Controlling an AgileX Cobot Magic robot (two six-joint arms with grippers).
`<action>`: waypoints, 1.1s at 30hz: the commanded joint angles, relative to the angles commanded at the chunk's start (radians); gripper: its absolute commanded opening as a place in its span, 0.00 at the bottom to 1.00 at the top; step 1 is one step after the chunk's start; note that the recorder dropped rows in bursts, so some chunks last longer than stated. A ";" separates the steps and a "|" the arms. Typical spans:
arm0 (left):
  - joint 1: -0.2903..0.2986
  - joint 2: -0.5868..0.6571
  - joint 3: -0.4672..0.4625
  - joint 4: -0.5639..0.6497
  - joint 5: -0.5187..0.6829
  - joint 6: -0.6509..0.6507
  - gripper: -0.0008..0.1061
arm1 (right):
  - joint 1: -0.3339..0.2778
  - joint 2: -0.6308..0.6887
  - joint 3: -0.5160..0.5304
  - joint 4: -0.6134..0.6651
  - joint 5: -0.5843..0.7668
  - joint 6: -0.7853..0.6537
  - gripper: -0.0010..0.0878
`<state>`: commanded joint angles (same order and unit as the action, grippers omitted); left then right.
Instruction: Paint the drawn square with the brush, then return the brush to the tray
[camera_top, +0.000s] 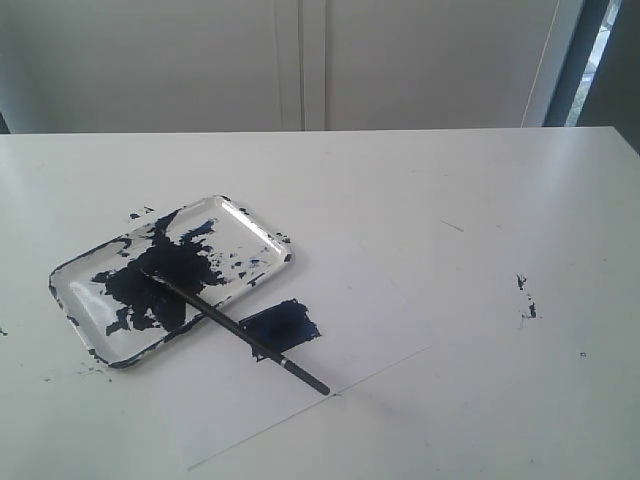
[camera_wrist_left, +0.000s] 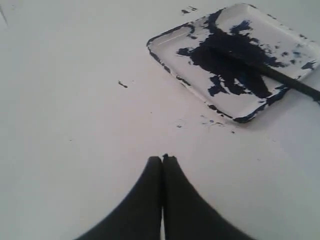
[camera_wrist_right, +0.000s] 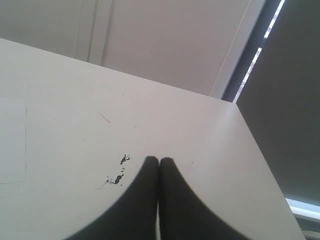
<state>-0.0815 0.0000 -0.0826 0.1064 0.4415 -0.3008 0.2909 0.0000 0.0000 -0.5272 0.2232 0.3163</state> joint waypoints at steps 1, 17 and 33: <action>0.000 0.000 0.013 0.013 -0.012 0.000 0.01 | 0.000 0.000 0.000 0.000 0.000 0.000 0.01; 0.000 0.000 0.083 -0.051 -0.247 0.036 0.01 | 0.000 0.000 0.000 -0.002 0.000 0.000 0.01; 0.000 0.000 0.083 -0.054 -0.247 0.036 0.01 | 0.000 0.000 0.000 -0.002 0.000 0.000 0.01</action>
<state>-0.0815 0.0000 0.0000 0.0524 0.1941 -0.2649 0.2909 0.0000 0.0000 -0.5291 0.2232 0.3161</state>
